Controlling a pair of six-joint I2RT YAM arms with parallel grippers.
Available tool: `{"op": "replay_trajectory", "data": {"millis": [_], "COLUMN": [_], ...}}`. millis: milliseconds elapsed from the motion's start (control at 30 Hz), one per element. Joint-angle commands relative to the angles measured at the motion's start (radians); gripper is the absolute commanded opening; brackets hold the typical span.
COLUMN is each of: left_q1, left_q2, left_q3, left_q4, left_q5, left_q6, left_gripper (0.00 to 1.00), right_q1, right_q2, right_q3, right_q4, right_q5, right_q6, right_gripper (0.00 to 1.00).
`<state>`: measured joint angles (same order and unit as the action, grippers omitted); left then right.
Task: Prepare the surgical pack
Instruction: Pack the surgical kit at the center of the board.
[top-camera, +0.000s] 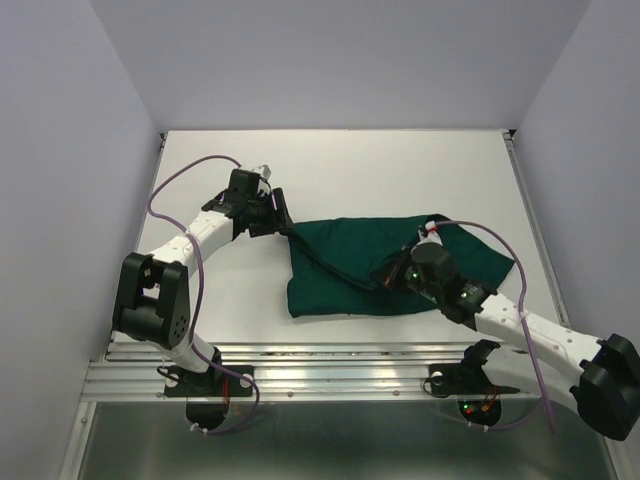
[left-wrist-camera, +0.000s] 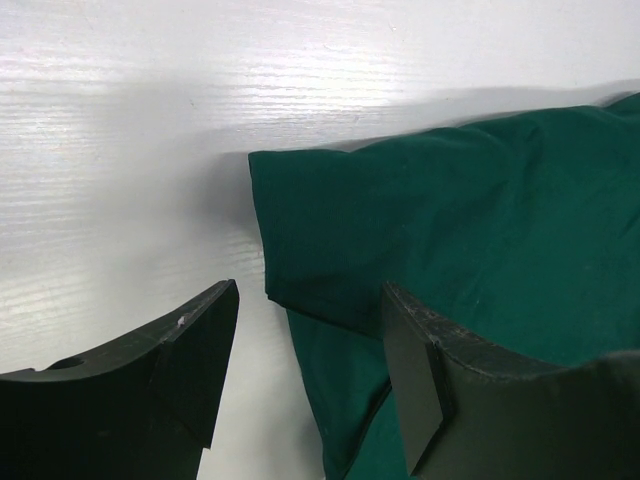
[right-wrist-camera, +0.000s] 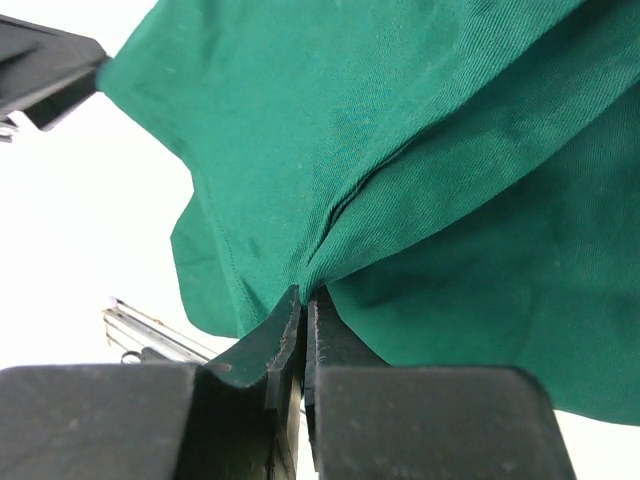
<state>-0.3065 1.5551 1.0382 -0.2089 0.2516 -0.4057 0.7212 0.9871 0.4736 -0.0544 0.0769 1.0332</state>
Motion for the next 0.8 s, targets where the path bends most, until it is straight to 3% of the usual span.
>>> {"op": "replay_trajectory", "data": {"millis": [0,167,267,333,367,500,767], "left_q1": [0.000,0.000,0.000,0.000,0.000,-0.002,-0.040], "left_q2": [-0.016,-0.033,-0.046,-0.053,-0.058,-0.055,-0.020], "left_q3": [0.019,0.022,0.025,0.031,0.036,0.052,0.066], "left_q4": [0.016,0.011,0.013,0.014,0.014,0.025,0.065], "left_q5": [0.008,0.006,0.009,0.015,0.018,0.050,0.138], "left_q6": [-0.002,-0.007,-0.013,-0.015,-0.013,-0.008,0.015], "left_gripper": [0.70,0.64,0.52,0.38,0.27,0.00,0.00], "right_q1": [0.003,0.003,0.003,0.003,0.003,0.003,0.003], "right_q2": [-0.054,-0.068,-0.044,-0.027,-0.013,0.025,0.103], "right_q3": [0.066,0.030,-0.025,-0.053,-0.072,-0.114,-0.173], "right_q4": [-0.102,-0.140,-0.102,-0.079,-0.062,-0.033,0.027], "right_q5": [0.055,0.037,0.005,-0.009,-0.022,-0.023,-0.020], "right_q6": [-0.053,-0.047,-0.033,-0.022,-0.022,-0.024,-0.015], "right_gripper": [0.01,0.01,0.01,0.01,0.01,0.01,0.01]}}
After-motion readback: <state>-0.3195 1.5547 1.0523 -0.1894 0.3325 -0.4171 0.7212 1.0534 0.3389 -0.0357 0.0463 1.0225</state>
